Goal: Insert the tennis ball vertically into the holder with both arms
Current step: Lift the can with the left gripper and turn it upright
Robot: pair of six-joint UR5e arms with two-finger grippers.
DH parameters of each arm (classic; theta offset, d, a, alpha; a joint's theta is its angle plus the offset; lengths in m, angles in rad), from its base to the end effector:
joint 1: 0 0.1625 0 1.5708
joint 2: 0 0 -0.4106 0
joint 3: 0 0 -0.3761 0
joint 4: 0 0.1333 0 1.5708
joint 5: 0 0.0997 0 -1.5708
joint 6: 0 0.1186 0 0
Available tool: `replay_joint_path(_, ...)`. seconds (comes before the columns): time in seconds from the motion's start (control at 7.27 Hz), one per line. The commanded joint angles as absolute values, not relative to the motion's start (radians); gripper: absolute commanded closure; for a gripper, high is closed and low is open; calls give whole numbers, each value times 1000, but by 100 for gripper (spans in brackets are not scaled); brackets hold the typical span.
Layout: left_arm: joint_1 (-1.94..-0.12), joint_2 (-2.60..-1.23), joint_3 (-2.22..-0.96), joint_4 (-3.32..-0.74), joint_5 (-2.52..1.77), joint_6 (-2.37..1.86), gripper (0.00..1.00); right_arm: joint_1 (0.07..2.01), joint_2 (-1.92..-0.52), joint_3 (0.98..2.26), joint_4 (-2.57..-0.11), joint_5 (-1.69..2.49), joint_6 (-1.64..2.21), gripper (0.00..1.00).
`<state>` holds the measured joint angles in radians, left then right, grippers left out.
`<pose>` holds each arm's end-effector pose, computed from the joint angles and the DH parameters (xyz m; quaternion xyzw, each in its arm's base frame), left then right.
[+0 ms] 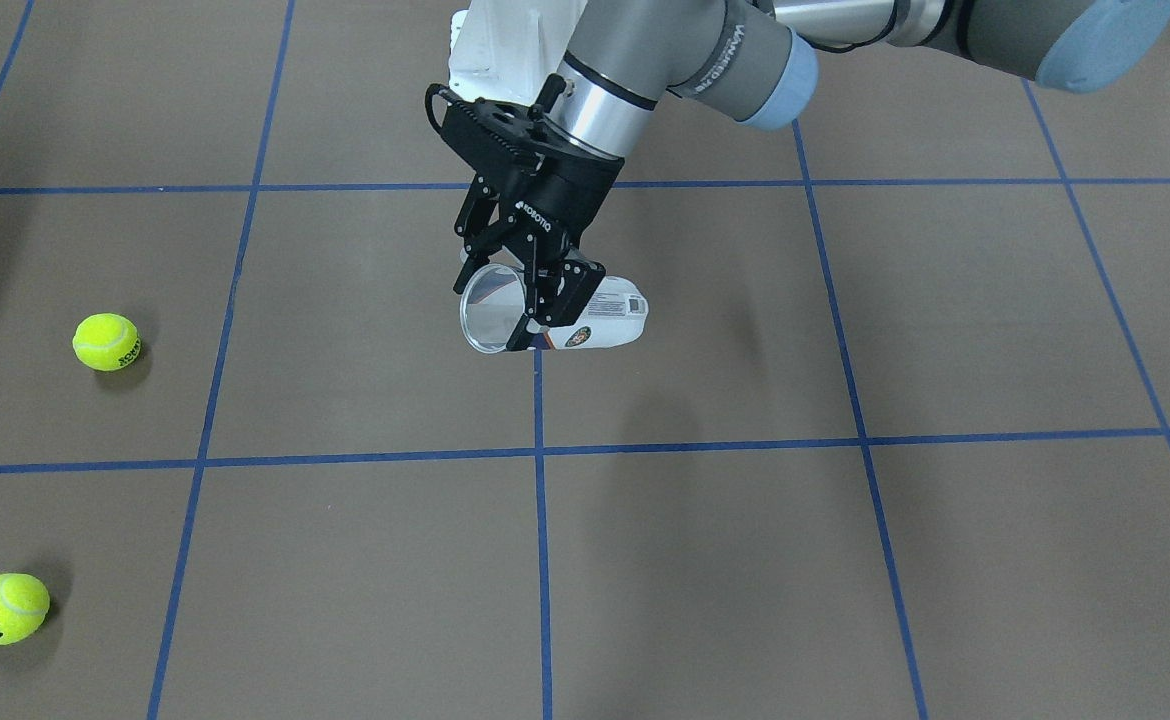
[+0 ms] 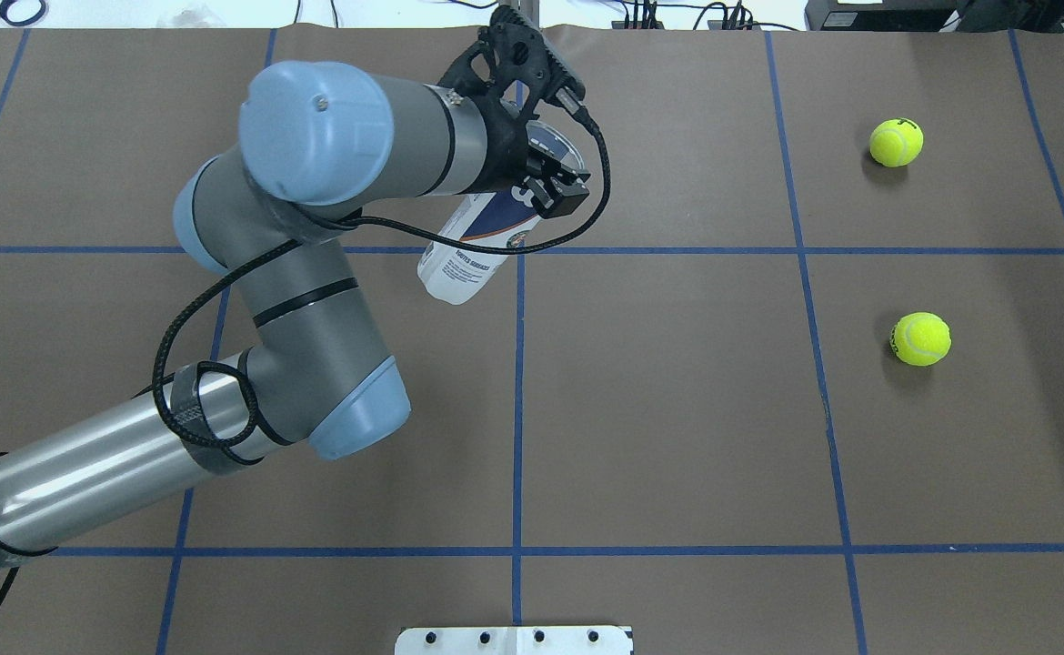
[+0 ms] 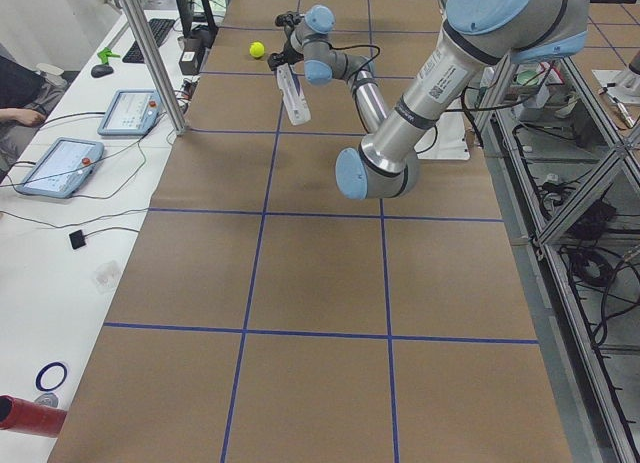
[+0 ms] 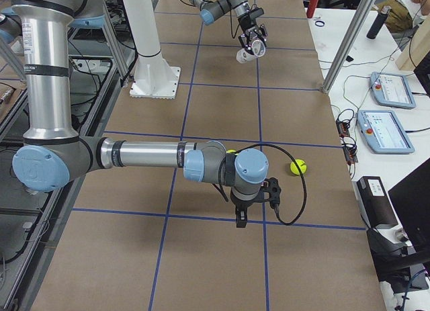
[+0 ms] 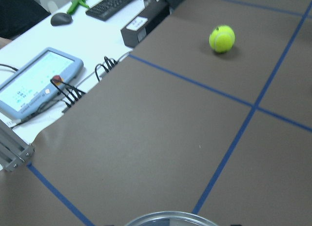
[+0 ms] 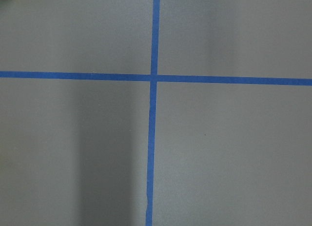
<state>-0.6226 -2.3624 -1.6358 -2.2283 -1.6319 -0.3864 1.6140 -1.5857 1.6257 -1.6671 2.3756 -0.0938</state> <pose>0.4645 -0.4886 0.0740 0.5255 0.4423 0.2216 0.6922 0.0678 -0.4621 0.6457 0.0010 -0.3923 -0.0122 0.9197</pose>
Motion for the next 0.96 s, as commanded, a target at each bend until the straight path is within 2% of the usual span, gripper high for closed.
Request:
replay_joint_path(0.0,-618,-2263,-1614,-2597,-1515,-457,67,1615,-1585,1631,-1666,2376,-94,1)
replay_joint_path(0.55,-537,-2267,-1332,-3188,-1220,-520,68,1614,-1583,1631,-1664,2398,-94,1)
replay_joint_path(0.83,-500,-2260,-1241,-3348,-1177,-511,68,1615,-1582,1634,-1664,2398,-94,1)
